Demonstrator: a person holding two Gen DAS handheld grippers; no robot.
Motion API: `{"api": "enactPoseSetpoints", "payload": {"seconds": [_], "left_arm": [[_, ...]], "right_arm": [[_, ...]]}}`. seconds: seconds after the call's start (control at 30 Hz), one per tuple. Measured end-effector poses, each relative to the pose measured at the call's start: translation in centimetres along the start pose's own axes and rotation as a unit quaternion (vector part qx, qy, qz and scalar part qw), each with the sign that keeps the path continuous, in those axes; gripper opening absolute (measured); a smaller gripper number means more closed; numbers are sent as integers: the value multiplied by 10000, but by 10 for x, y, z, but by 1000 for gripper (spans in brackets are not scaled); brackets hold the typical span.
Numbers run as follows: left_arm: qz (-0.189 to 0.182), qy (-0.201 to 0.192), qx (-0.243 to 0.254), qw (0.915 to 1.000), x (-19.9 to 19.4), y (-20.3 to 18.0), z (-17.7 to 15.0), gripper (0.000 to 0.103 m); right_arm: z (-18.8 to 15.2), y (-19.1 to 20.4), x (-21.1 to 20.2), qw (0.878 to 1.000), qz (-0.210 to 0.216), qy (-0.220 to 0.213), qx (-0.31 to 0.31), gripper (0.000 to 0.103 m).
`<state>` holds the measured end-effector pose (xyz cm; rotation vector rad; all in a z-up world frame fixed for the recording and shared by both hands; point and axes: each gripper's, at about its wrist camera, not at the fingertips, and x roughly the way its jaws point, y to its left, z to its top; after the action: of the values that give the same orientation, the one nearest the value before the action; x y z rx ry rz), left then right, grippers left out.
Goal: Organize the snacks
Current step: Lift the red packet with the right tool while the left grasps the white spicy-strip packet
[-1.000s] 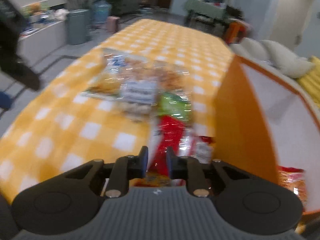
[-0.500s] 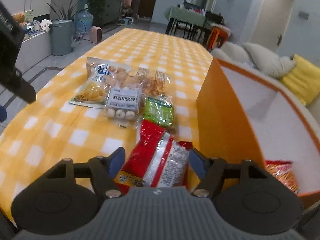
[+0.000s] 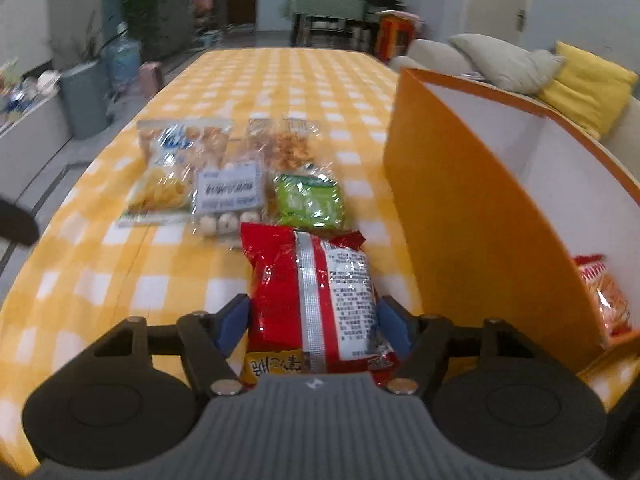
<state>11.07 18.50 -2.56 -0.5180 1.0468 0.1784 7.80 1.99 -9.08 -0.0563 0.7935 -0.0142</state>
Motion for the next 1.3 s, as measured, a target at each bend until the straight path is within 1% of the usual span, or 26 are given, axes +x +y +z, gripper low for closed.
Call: {"api": "enactPoseSetpoints", "payload": {"seconds": [0.07, 0.13, 0.2, 0.27, 0.33, 0.43, 0.5, 0.6, 0.7, 0.73, 0.77, 0.8, 0.83, 0.9, 0.97, 1.0, 1.07, 1.23, 1.3], "left_arm": [[-17, 57, 36, 10000, 2, -2, -1, 60], [-30, 54, 57, 10000, 2, -2, -1, 60], [-43, 42, 20, 10000, 2, 0, 0, 60], [-65, 26, -46, 10000, 0, 3, 0, 60], [-57, -4, -58, 10000, 0, 4, 1, 60], [20, -104, 27, 9999, -3, 2, 1, 60], [-9, -115, 42, 9999, -3, 2, 2, 60], [-23, -123, 81, 9999, -3, 0, 2, 60], [-12, -110, 82, 9999, -2, 0, 2, 60], [5, -113, 48, 9999, -2, 0, 3, 60], [40, -169, -48, 9998, -3, 1, 5, 60], [67, -301, -189, 9993, -7, 4, 6, 60], [47, -453, -278, 9986, -13, 6, 7, 60], [-57, -693, -355, 9969, -24, 10, 9, 60], [-115, -897, -488, 9947, -35, 14, 9, 60], [-92, -979, -565, 9935, -41, 17, 9, 60], [-39, -1111, -611, 9919, -53, 22, 8, 60], [2, -1269, -652, 9898, -69, 23, 8, 60], [-12, -1294, -536, 9901, -71, 17, 7, 60]], "right_arm": [[-3, -4, -4, 9997, 217, -37, -58, 68], [-5, -5, -11, 9985, 520, 9, -162, 68], [-8, 1, -17, 9948, 855, -33, -548, 70], [-16, 11, -20, 9905, 955, -133, -979, 81], [-21, 17, -21, 9882, 954, -310, -1153, 81], [-23, 17, -18, 9819, 1379, -363, -1248, 81], [-23, 19, -14, 9804, 1384, -362, -1356, 82], [-23, 15, -9, 9808, 1403, -425, -1287, 85], [-22, 8, -4, 9792, 1571, -481, -1188, 86], [-22, 6, -3, 9786, 1616, -517, -1164, 84], [-22, 4, -2, 9782, 1614, -555, -1179, 75], [-21, 5, -1, 9783, 1553, -594, -1241, 72], [-20, 5, -1, 9785, 1514, -581, -1275, 70], [-16, 4, -2, 9779, 1599, -487, -1259, 68], [-13, 0, -4, 9792, 1633, -492, -1098, 67], [-12, -3, -8, 9808, 1613, -568, -940, 67], [-8, -11, -17, 9793, 1760, -724, -688, 67], [7, -22, -48, 9717, 2017, -1100, -556, 67], [15, -29, -61, 9682, 2107, -1255, -499, 67]]}}
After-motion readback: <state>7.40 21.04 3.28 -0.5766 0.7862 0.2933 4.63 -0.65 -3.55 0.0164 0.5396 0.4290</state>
